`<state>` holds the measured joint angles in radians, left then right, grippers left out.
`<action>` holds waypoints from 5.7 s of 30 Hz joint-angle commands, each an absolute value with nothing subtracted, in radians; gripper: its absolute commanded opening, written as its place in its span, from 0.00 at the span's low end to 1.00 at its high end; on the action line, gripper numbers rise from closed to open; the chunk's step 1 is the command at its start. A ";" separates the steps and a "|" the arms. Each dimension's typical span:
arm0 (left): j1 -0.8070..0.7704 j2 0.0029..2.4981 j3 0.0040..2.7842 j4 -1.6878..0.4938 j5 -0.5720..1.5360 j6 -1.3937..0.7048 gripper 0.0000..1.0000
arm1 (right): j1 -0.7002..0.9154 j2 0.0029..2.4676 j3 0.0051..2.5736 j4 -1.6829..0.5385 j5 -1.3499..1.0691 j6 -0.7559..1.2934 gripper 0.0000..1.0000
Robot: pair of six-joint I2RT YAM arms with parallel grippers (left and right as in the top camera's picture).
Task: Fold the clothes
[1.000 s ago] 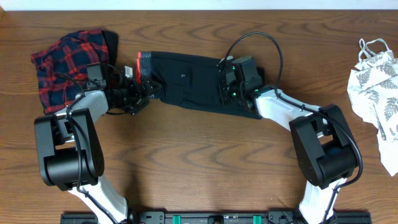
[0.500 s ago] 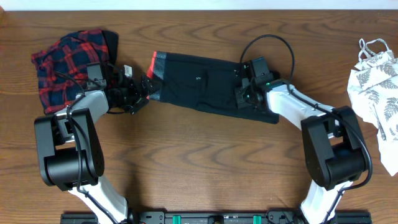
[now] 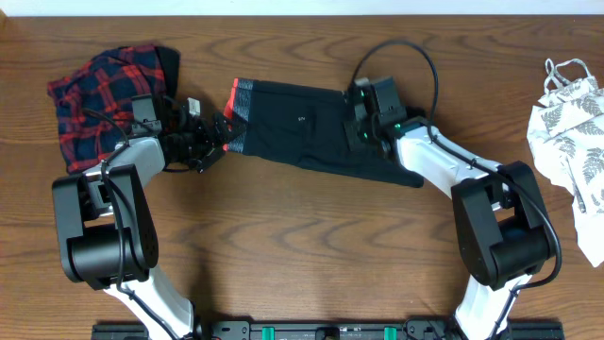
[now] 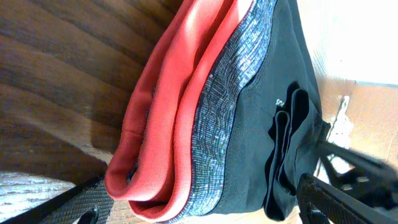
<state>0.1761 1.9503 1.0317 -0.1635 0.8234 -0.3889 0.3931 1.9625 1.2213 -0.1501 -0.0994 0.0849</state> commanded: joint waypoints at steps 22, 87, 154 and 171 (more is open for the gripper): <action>0.184 2.093 0.935 -0.276 0.532 -0.369 0.96 | 0.510 2.168 1.271 0.138 -0.248 0.186 0.13; 0.156 1.789 0.936 -0.183 0.451 -0.426 0.06 | 0.513 2.002 1.272 -0.011 -0.207 0.161 0.07; 0.144 1.436 1.100 -0.523 0.232 -0.082 0.06 | 0.403 1.847 1.269 -0.628 -0.150 0.190 0.03; 0.048 1.436 1.188 -0.633 0.021 -0.011 0.06 | 0.412 1.851 1.262 -0.621 -0.150 0.255 0.02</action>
